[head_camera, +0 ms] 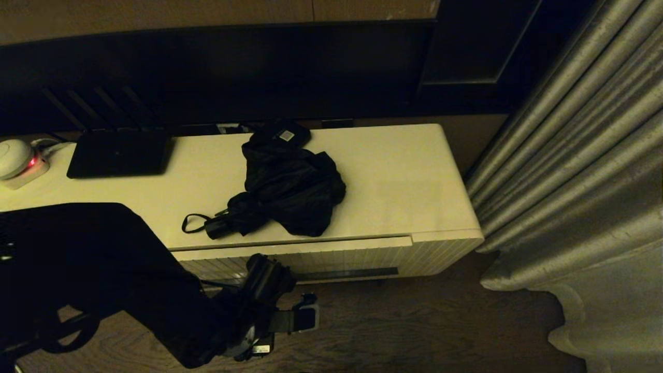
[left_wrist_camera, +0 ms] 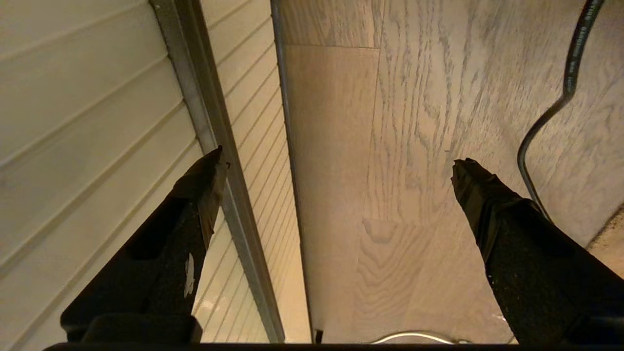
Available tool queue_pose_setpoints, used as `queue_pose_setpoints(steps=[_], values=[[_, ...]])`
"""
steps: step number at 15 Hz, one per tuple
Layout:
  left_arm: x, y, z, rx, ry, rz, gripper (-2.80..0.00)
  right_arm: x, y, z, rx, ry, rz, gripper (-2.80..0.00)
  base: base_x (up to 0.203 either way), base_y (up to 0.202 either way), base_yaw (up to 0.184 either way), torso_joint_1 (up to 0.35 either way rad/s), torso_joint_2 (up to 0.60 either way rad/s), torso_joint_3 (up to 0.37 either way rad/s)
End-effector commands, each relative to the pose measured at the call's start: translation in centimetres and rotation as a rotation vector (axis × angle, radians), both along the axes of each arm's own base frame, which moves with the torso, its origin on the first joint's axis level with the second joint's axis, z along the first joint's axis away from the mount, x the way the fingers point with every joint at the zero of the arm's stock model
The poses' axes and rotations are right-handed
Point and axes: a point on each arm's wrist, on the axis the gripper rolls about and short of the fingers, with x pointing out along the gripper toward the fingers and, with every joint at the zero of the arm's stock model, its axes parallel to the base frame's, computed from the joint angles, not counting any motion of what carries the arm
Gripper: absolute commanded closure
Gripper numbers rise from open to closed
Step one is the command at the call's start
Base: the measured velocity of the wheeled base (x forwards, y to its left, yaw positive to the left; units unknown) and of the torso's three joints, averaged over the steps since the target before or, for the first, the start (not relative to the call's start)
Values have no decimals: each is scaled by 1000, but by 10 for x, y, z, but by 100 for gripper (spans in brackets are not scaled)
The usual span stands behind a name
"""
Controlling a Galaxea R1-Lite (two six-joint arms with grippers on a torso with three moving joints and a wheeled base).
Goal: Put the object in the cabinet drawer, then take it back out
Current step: Open the drawer
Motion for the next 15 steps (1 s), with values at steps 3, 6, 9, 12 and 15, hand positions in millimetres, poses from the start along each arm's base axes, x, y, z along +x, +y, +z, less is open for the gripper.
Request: queue_pose_setpoints(steps=[3,6,9,12,15], values=[[13,-3,-7,7,0,10,-280,0,0,0,0,0,1,0,0,0,0,0,0,0],[19,-4,-13,10,6,17,-280,0,0,0,0,0,1,0,0,0,0,0,0,0],[25,-6,-15,8,0,22,-280,0,0,0,0,0,1,0,0,0,0,0,0,0],[32,-7,-13,1,-17,24,-280,0,0,0,0,0,1,0,0,0,0,0,0,0],[32,-7,-15,7,-9,23,-280,0,0,0,0,2,1,0,0,0,0,0,0,0]])
